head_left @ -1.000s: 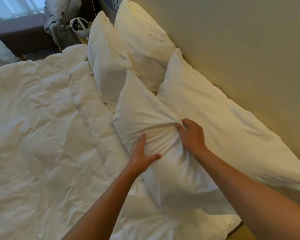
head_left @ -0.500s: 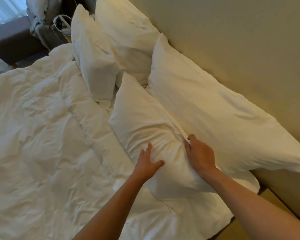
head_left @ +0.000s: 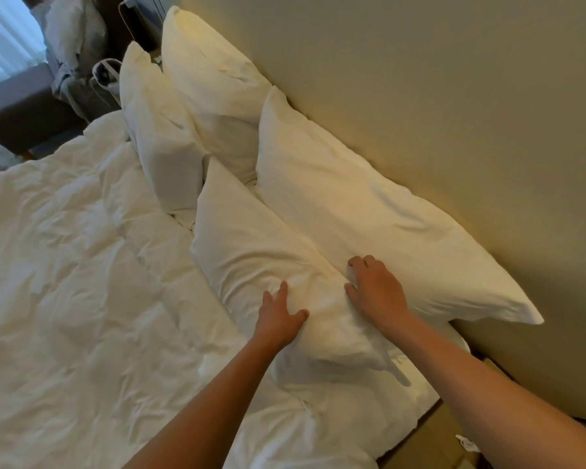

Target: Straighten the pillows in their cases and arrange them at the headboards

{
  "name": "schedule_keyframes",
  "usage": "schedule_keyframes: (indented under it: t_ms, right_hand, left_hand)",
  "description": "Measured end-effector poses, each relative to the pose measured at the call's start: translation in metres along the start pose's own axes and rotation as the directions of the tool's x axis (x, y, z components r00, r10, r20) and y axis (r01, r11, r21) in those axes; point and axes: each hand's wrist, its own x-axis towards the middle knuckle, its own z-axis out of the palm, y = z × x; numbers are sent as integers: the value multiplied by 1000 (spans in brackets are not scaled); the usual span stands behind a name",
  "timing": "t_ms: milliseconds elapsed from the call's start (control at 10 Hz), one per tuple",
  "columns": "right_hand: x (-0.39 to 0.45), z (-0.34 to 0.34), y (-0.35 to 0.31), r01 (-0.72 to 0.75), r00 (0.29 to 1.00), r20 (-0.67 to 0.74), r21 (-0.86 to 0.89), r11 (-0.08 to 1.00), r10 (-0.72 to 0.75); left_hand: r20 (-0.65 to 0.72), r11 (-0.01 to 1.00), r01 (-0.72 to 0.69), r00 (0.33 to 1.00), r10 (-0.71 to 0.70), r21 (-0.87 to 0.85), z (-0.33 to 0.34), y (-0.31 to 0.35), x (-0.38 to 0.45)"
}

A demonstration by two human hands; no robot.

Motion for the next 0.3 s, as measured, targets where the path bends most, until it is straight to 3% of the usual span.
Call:
schedule_keyframes:
  t_ms: [100, 200, 300]
  right_hand:
    - [-12, -28, 3, 30, 998, 55, 63, 998, -34]
    - [-18, -79, 1, 25, 999, 16, 300, 954, -31]
    - [-32, -150, -2, 98, 981, -196, 549, 830, 13]
  left_hand:
    - [-1, 1000, 17, 1000, -17, -6, 1, 5, -4]
    - [-1, 1000, 14, 1000, -14, -19, 2, 4, -9]
    - [11, 999, 23, 1000, -22, -45, 3, 0, -10]
